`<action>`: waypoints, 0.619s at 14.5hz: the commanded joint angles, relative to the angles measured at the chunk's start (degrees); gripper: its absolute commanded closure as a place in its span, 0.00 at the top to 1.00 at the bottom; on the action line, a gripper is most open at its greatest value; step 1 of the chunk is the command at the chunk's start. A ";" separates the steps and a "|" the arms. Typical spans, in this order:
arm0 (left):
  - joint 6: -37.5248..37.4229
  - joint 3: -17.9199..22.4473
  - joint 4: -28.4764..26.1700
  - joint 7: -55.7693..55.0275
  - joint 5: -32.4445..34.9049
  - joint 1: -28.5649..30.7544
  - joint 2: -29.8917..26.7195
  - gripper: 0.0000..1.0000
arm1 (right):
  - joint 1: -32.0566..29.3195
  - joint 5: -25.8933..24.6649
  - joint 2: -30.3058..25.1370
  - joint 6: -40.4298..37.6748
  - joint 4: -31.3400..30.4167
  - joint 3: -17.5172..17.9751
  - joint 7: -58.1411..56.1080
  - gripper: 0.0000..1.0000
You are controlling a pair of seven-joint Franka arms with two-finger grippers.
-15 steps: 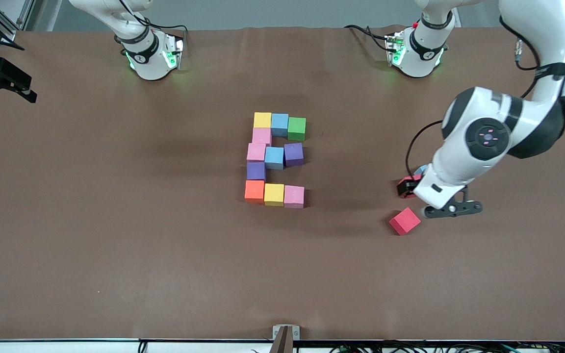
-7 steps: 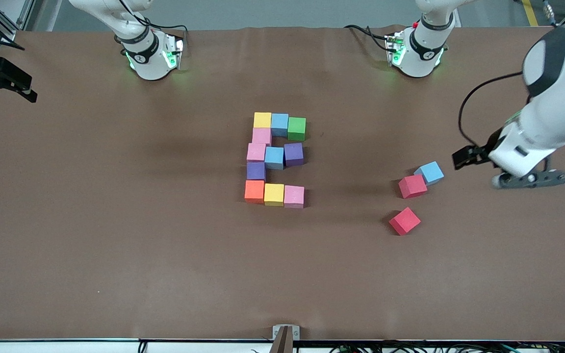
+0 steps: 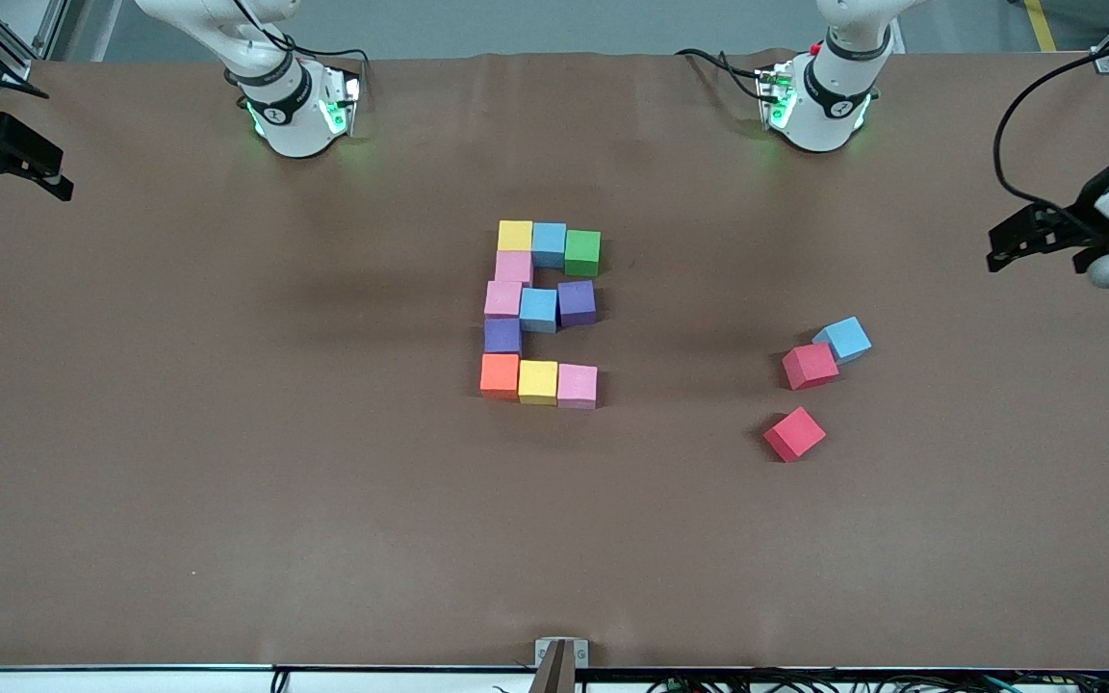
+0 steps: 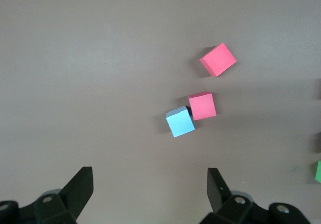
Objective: Arrange 11 blocks into digit 3
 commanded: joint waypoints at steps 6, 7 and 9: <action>-0.52 21.55 1.33 2.14 -1.03 -21.01 -1.11 1.00 | -1.02 -0.62 -0.20 -0.83 -0.27 0.77 0.62 1.00; -0.52 21.82 1.33 2.23 -1.03 -21.20 -1.11 1.00 | -1.02 -0.53 -0.20 -1.35 -0.27 0.77 0.71 1.00; -0.52 21.65 1.33 2.14 -0.85 -20.68 -1.11 1.00 | -0.93 -0.44 -0.20 -1.71 -0.44 0.77 0.97 1.00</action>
